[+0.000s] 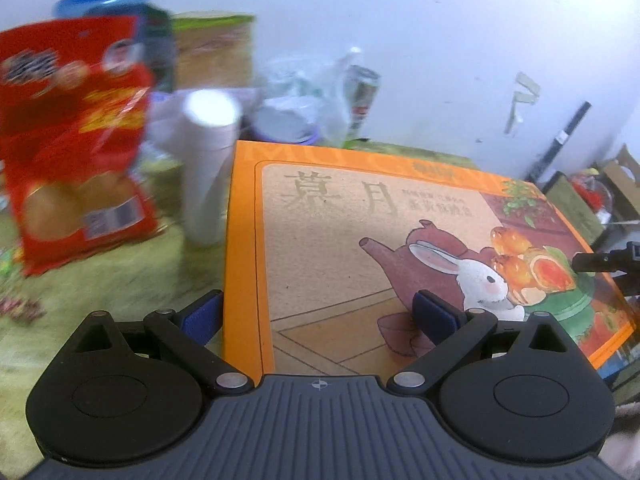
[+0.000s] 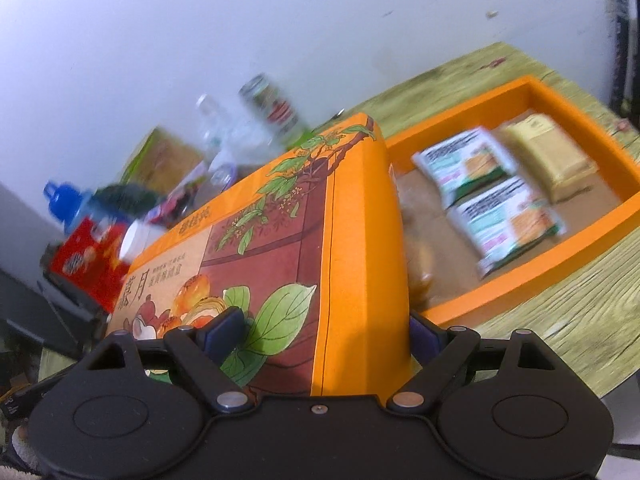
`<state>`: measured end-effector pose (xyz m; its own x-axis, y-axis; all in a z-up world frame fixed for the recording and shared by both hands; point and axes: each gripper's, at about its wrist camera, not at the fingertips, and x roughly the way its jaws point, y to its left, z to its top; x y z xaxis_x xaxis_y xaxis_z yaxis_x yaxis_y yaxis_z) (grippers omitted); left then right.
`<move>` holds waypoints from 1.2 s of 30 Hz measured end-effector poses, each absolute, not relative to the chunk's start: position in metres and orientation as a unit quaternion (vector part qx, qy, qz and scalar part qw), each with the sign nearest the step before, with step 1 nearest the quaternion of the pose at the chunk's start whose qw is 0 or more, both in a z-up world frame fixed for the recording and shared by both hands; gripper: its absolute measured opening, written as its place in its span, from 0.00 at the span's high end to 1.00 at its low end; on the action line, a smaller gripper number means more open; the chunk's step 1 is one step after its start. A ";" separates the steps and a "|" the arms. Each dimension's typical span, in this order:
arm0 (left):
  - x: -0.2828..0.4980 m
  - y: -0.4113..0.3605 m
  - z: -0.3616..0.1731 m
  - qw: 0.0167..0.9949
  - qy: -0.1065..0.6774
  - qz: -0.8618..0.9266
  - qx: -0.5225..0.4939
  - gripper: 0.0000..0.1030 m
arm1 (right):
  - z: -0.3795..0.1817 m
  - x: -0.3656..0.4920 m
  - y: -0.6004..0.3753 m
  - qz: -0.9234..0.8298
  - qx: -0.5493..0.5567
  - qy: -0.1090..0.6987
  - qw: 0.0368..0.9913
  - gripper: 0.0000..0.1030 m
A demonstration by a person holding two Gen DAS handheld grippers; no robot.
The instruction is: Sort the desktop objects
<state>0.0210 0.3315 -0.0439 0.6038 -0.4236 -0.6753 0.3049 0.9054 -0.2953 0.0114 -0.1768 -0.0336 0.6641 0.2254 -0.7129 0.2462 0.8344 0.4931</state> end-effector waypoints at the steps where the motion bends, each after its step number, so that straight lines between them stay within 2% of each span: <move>1: 0.026 0.322 -0.044 0.893 0.393 -0.207 -0.072 0.04 | -0.032 0.010 -0.183 -0.008 0.288 0.406 0.867 0.18; 7: 0.045 0.253 -0.047 0.895 0.395 -0.192 -0.081 0.04 | -0.025 0.025 -0.228 -0.005 0.291 0.404 0.867 0.18; 21: 0.073 0.114 -0.075 0.884 0.422 -0.179 -0.088 0.04 | -0.065 0.039 -0.320 0.007 0.273 0.411 0.870 0.18; 36: 0.085 0.072 -0.096 0.865 0.481 -0.106 -0.095 0.04 | -0.095 0.096 -0.338 0.062 0.252 0.446 0.857 0.18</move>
<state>0.0849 0.0718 -0.0959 0.5143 -0.2748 -0.8124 0.0911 0.9594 -0.2669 0.0955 -0.3380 -0.0949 0.5951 0.3316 -0.7321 0.1180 0.8650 0.4877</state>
